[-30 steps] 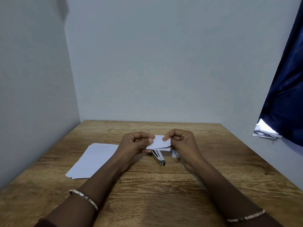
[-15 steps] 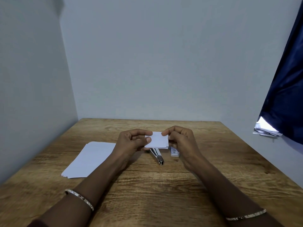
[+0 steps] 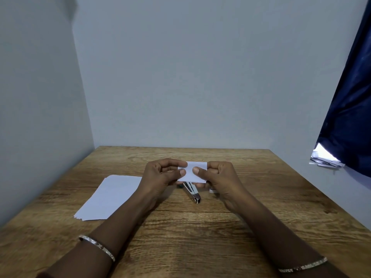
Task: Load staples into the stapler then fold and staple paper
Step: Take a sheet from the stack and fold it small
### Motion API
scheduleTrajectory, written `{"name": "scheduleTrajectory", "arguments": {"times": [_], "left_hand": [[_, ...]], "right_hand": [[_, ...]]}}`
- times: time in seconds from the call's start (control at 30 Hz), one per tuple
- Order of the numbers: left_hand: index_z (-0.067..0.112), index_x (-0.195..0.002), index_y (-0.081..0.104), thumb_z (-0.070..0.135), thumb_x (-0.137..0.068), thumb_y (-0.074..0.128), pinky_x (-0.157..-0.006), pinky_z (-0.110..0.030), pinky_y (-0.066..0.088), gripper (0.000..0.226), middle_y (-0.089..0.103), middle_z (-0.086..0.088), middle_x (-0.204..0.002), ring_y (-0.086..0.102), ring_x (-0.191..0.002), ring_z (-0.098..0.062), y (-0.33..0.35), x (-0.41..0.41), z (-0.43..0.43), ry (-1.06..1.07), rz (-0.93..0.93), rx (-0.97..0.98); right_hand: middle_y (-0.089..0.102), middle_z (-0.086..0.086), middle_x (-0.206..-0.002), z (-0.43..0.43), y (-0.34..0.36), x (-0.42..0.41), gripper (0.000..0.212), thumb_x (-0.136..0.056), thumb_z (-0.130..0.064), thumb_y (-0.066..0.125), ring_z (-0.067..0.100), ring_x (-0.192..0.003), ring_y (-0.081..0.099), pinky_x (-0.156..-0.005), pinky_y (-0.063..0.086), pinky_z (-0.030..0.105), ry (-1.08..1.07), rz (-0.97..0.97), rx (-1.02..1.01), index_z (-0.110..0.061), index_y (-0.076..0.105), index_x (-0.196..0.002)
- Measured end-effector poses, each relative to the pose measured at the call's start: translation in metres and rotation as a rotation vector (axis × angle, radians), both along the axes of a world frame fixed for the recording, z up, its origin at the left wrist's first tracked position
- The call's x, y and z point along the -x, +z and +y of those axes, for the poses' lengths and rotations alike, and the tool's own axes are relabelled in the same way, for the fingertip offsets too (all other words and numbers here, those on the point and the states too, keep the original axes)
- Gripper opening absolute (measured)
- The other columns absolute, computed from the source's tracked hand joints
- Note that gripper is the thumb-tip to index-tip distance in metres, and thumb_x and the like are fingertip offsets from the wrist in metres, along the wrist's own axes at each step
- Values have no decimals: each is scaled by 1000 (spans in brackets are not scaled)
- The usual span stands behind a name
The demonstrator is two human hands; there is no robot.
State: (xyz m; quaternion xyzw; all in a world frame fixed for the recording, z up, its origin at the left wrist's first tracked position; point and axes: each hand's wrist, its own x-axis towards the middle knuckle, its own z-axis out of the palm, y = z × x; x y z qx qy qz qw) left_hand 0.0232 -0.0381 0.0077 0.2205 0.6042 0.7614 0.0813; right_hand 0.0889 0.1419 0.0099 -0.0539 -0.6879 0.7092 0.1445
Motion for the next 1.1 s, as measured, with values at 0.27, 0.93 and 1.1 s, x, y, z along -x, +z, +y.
{"name": "scheduleTrajectory", "arguments": {"times": [0.27,0.93,1.1], "left_hand": [[5,-98,67,3,-82,80,-58,-28,58,21,73,-14,-66,68,-61,-21,2,-2,0,27,12,-12],[9,-95,78,22,-91,74,-54,-21,55,14,78,-12,-75,75,-65,-17,2,-4,2,114,128,157],[10,-79,74,16,-86,79,-47,-18,49,11,63,5,-48,62,-47,-7,-2,0,2,111,201,208]], "right_hand": [[82,17,-89,0,2,-1,27,-85,-10,82,21,-70,80,-41,50,17,-2,62,7,-1,77,-110],[81,18,-91,-2,0,-2,27,-85,-11,82,24,-76,80,-46,55,21,19,118,-42,2,75,-108],[82,18,-92,-2,-1,1,28,-84,-13,82,33,-85,80,-65,65,36,25,115,-62,1,75,-107]]}}
